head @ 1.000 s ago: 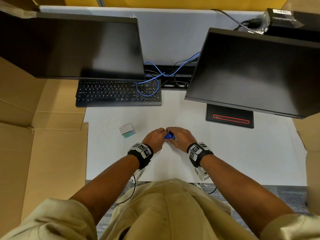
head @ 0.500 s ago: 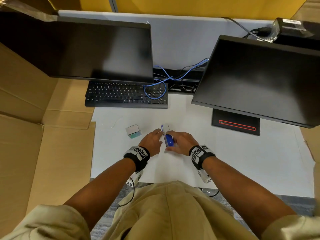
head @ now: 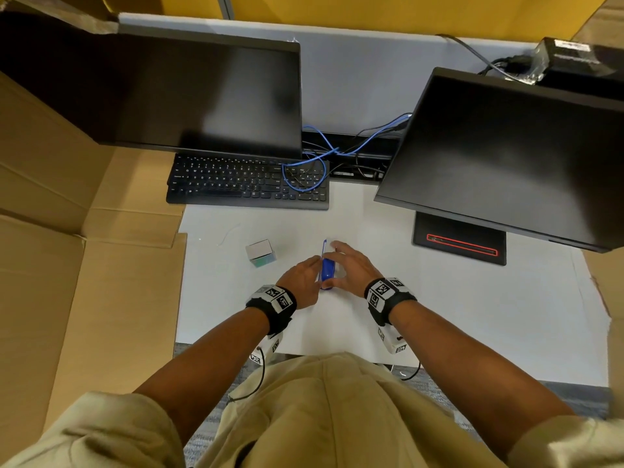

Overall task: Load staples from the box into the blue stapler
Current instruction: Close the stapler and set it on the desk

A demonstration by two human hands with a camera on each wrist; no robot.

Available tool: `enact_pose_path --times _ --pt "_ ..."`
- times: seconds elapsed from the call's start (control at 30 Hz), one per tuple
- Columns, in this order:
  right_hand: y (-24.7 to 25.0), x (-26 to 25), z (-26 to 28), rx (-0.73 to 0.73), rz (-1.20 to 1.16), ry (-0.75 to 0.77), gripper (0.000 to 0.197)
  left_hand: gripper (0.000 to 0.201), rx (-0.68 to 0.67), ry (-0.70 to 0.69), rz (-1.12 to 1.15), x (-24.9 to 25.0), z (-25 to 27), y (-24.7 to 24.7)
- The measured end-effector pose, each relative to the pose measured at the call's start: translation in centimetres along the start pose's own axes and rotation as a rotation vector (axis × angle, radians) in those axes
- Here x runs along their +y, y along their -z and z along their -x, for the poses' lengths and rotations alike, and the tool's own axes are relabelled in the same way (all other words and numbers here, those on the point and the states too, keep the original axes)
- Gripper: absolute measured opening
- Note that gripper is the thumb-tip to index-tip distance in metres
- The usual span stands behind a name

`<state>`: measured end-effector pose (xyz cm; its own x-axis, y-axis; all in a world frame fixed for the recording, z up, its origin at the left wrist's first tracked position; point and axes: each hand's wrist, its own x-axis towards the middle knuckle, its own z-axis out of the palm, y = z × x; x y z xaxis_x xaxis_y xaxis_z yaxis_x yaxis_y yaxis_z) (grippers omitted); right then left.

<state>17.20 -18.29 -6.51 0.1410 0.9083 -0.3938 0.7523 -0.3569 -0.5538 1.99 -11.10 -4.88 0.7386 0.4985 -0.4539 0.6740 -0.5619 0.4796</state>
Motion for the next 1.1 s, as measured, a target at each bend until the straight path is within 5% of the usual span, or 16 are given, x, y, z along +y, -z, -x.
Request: enact_pose_path --times 0.23,0.37,0.47,0.67,0.8,1.1 --pt "0.3 0.1 -0.1 -0.034 0.006 -0.004 0.073 0.067 -0.021 0.002 -0.042 -0.5 0.0 -0.1" --pt "0.6 0.1 0.0 -0.046 0.011 -0.006 0.074 0.056 0.243 -0.096 -0.183 -1.7 0.3 1.3" --pt "0.6 0.0 0.0 -0.047 0.015 -0.010 0.075 0.058 0.422 0.028 -0.322 -3.8 0.4 3.4" --pt "0.7 0.0 0.1 -0.051 0.013 -0.017 0.074 0.069 0.254 0.331 -0.366 -7.0 1.1 5.4" --pt "0.6 -0.1 0.1 -0.056 0.017 -0.013 0.075 0.050 0.226 0.280 -0.260 -6.7 0.8 4.2" --pt "0.7 -0.3 0.0 -0.057 0.027 -0.026 0.077 0.053 0.160 0.026 -0.210 -2.8 -2.0 2.2"
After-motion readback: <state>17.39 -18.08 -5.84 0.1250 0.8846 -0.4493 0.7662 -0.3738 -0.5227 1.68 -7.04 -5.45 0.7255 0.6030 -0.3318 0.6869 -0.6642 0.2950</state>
